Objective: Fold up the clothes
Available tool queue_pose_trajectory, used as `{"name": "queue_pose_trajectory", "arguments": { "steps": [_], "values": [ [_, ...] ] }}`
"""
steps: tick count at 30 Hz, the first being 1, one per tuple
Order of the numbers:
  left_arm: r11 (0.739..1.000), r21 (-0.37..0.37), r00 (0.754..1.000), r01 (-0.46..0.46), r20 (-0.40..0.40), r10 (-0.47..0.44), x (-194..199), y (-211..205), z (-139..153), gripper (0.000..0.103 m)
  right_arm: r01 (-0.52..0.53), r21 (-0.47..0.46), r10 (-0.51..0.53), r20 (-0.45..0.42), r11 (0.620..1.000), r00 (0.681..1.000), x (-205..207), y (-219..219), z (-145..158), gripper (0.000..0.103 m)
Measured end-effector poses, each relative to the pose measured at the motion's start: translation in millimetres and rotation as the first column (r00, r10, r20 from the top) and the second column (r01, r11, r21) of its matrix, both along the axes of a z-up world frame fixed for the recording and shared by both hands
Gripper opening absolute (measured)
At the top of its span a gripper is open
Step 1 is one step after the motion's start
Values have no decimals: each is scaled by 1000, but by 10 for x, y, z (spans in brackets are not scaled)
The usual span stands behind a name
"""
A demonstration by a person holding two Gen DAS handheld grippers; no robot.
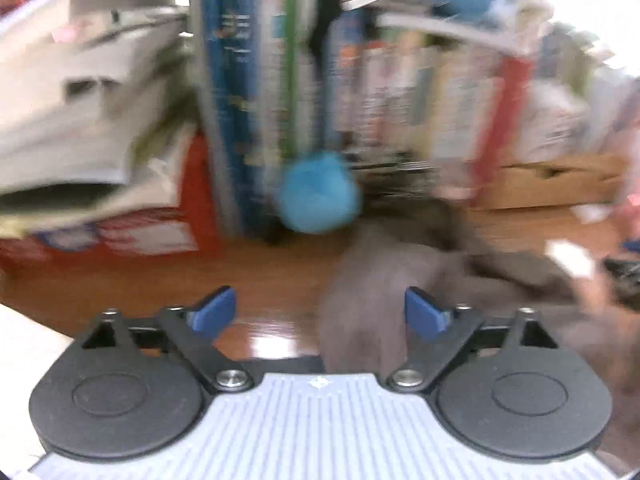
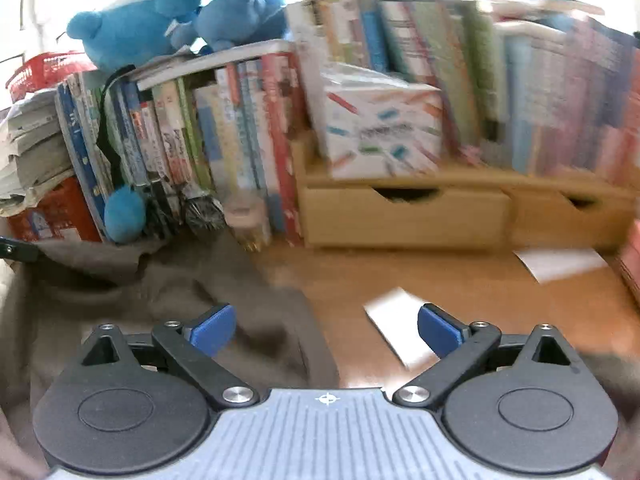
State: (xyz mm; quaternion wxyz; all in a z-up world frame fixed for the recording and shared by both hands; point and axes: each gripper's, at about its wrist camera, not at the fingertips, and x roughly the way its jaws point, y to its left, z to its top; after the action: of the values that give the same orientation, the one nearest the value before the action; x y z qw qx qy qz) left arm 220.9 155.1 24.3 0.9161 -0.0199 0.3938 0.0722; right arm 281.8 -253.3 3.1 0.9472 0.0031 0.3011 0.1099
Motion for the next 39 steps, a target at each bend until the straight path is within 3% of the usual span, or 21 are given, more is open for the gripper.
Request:
{"name": "queue_pose_trajectory", "arguments": {
  "steps": [3,6,12,14,16,17,18,19,20,21,22,23,25,28,30,32,34,35,36,38,39],
  "values": [
    [984,143,994,-111,3,112,-28,21,-55,93,-28,-45,26,-38,999,999,267,159,-148,99],
    [938,292,982,-187,64,176,-142,-24,-59,93,-49,-76,45,-56,996,997,366,251,-299,99],
    [915,403,995,12,83,-49,88,-602,-103,99,-72,-163,57,-91,984,994,430,409,-572,99],
    [905,415,992,92,41,-120,295,-749,-258,101,-82,-178,65,-101,981,993,436,431,-648,98],
    [899,418,991,134,-37,-130,537,-823,-472,99,-84,-152,65,-122,985,990,448,402,-703,91],
    [903,405,990,141,-82,-118,654,-824,-590,97,-74,-108,60,-131,991,990,449,356,-705,73],
    [913,383,988,142,-114,-106,737,-806,-684,84,-42,-96,30,-124,994,992,441,317,-686,29],
    [925,355,986,134,-144,-88,796,-771,-770,63,-6,-89,-4,-116,996,993,430,278,-663,0],
    [939,319,982,127,-173,-74,834,-727,-855,54,29,-82,-38,-108,996,993,420,240,-641,5],
    [951,286,981,115,-183,-64,859,-679,-897,38,42,-76,-49,-99,996,994,402,193,-618,5],
    [963,252,983,100,-176,-56,861,-635,-895,9,52,-70,-58,-90,996,994,383,145,-596,5],
    [973,217,984,84,-170,-47,862,-591,-893,7,63,-61,-67,-74,996,995,352,91,-567,5],
    [981,185,986,56,-162,-26,869,-527,-872,6,86,-67,-87,-26,994,996,292,-11,-482,5],
    [968,251,993,-1,-114,31,859,-502,-793,5,139,-113,-135,42,984,990,280,-148,-325,5],
    [953,298,993,-50,-89,79,842,-461,-746,5,163,-106,-161,29,981,987,312,-237,-272,5],
    [889,446,988,-107,-53,145,799,-497,-774,6,150,-111,-147,30,983,989,253,-260,-225,9],
    [821,554,988,-136,17,152,653,-546,-762,18,83,-113,-78,49,990,996,47,-253,-214,21],
    [802,579,988,-150,49,149,563,-550,-733,21,48,-114,-41,58,992,997,-61,-250,-210,40],
    [804,573,986,-161,67,150,487,-524,-694,22,9,-114,-3,56,993,998,-199,-243,-216,60],
    [855,475,977,-208,68,200,355,-339,-580,24,-68,-112,74,48,991,996,-499,-228,-241,67],
    [881,412,971,-234,51,234,313,-218,-534,29,-93,-113,98,37,989,995,-647,-214,-256,67]
  ]
}}
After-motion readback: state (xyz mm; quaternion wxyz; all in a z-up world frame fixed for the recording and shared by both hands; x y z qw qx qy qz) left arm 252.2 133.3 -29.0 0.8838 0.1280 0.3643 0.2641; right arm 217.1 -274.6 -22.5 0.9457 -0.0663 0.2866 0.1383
